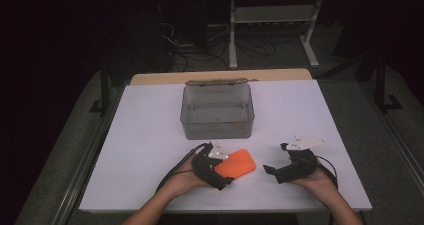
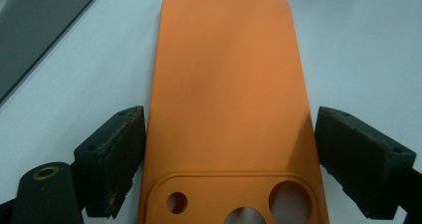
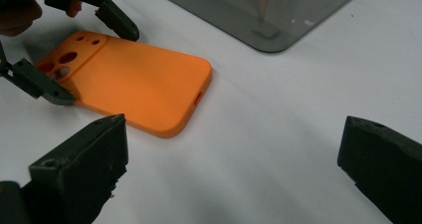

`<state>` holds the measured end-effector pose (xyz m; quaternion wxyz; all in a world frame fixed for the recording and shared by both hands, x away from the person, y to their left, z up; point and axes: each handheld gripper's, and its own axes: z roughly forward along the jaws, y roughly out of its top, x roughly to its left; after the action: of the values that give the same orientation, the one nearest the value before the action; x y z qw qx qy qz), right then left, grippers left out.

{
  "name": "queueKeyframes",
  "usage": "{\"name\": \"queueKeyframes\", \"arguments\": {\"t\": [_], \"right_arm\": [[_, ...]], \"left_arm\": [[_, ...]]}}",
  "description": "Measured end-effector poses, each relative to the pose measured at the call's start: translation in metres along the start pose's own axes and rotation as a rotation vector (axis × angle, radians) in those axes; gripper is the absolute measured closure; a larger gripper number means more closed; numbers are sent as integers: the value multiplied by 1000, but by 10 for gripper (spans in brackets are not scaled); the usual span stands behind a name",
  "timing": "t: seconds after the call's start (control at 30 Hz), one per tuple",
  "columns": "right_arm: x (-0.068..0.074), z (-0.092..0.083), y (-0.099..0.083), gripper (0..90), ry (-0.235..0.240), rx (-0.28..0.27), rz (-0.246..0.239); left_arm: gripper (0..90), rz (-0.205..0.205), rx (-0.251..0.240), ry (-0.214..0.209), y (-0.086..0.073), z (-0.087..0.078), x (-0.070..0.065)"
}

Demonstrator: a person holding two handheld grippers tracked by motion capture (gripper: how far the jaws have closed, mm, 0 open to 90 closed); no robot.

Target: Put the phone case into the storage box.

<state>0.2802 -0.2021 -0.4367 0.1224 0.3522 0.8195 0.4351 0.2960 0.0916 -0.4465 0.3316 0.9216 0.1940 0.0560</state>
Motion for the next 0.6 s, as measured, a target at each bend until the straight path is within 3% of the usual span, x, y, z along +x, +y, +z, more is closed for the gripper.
{"name": "queueKeyframes", "arguments": {"t": [0.6], "right_arm": [[-1, -1, 0, 0, -2, -5, 2]], "left_arm": [[138, 28, -1, 10, -3, 0, -1]]}}
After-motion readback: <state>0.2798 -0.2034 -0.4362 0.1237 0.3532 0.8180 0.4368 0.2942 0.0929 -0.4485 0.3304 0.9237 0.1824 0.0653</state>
